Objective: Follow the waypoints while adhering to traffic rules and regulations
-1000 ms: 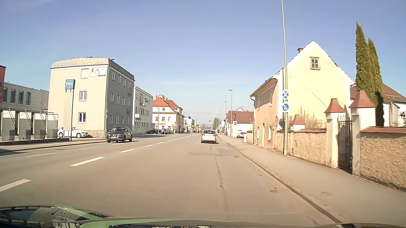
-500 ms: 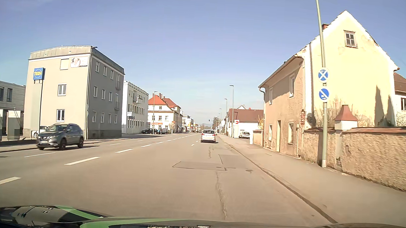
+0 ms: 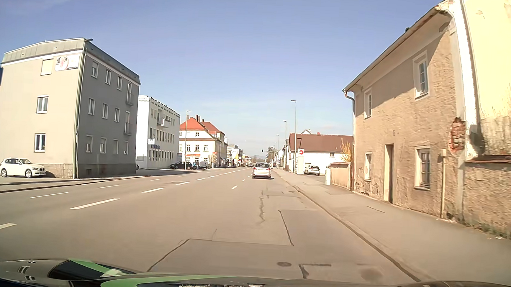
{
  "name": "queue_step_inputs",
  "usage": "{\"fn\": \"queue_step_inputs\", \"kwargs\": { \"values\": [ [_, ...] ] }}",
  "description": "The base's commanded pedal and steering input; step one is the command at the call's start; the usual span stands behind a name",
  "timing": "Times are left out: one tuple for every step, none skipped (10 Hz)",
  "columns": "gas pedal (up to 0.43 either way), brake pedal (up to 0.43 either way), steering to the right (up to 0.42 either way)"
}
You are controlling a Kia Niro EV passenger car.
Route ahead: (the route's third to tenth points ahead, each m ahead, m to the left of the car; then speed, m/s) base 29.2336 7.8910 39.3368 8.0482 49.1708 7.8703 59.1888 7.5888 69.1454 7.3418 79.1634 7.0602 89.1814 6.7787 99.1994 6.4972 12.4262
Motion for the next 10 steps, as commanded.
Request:
{"fn": "queue_step_inputs", "kwargs": {
  "values": [
    [0.169,0.0,0.0],
    [0.169,0.0,0.0],
    [0.169,0.0,0.0],
    [0.169,0.0,0.0],
    [0.169,0.0,-0.001],
    [0.157,0.0,-0.004],
    [0.157,0.0,-0.005],
    [0.15,0.0,-0.005],
    [0.13,0.0,-0.005],
    [0.13,0.0,-0.005]
  ]
}}
